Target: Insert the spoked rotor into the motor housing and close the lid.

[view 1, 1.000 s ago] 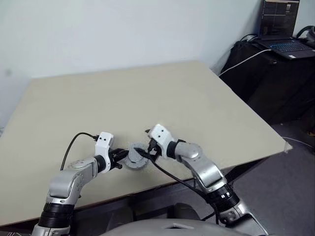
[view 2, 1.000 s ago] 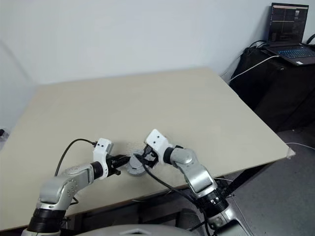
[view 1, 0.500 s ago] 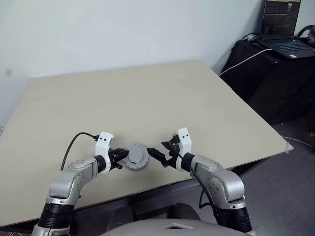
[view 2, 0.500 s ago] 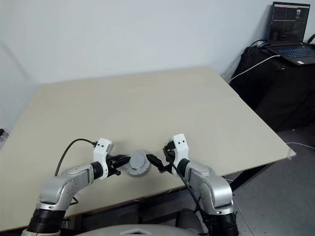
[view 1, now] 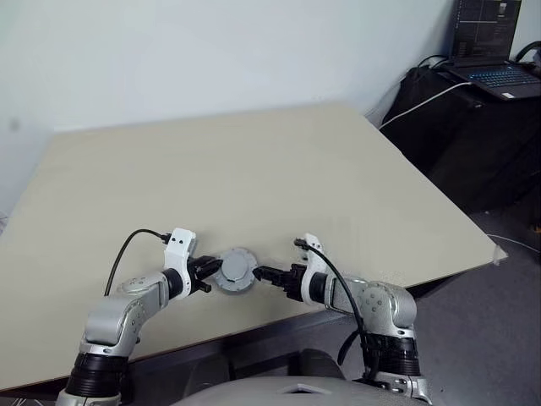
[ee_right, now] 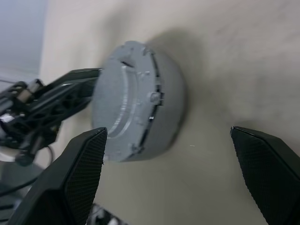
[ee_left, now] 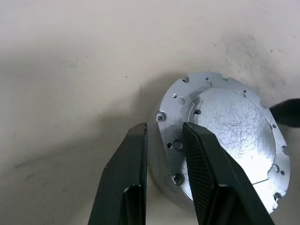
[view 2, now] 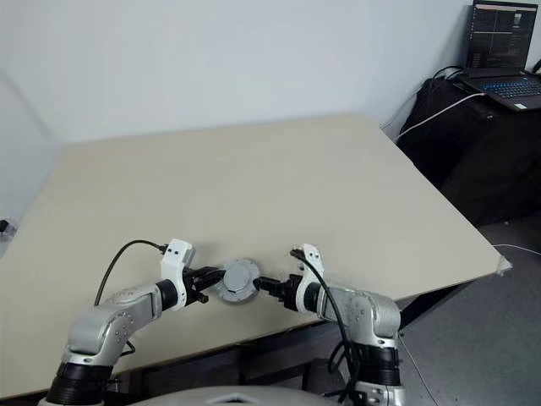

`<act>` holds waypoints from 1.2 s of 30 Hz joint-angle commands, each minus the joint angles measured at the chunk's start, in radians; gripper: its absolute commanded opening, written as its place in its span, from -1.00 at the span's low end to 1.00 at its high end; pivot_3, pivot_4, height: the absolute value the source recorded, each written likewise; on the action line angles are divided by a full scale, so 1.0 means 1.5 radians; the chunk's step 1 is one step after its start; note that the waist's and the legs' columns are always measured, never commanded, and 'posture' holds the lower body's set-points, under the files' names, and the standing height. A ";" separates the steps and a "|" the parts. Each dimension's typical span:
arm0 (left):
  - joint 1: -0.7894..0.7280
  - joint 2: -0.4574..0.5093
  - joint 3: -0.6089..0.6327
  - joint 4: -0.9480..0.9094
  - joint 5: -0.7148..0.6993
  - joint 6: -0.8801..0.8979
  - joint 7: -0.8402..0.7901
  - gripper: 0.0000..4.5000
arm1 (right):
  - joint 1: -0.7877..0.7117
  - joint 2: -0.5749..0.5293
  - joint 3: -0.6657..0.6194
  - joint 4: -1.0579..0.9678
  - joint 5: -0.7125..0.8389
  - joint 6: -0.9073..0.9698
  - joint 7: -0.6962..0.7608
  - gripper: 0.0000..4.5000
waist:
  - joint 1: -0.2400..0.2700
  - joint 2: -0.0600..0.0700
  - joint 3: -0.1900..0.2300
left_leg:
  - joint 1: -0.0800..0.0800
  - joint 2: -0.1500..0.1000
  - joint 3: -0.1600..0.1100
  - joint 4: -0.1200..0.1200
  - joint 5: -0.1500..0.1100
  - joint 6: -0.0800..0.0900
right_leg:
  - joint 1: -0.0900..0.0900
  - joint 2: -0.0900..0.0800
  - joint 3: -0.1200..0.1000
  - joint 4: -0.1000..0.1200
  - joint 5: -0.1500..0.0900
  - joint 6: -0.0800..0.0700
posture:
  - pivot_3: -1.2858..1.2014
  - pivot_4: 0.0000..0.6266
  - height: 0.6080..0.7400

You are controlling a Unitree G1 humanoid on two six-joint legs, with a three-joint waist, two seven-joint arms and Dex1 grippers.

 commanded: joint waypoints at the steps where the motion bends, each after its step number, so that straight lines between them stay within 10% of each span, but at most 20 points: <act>1: 0.013 -0.006 -0.026 -0.007 -0.004 0.010 -0.010 -0.45 | -0.049 0.062 -0.015 0.041 0.040 -0.015 0.005 1.00 | -0.001 0.000 0.000 | 0.000 0.000 0.000 0.000 0.000 0.000 | 0.000 0.000 0.000 0.000 0.000 0.000 | 0.03 -1.00 1.00; 36: 0.046 -0.010 -0.015 -0.041 -0.005 0.022 -0.002 -0.45 | -0.091 0.117 -0.073 0.176 0.238 -0.085 -0.051 1.00 | -0.006 0.003 -0.002 | -0.001 -0.001 0.000 0.000 -0.001 0.001 | -0.001 -0.001 0.001 -0.001 0.002 0.000 | 0.03 -1.00 1.00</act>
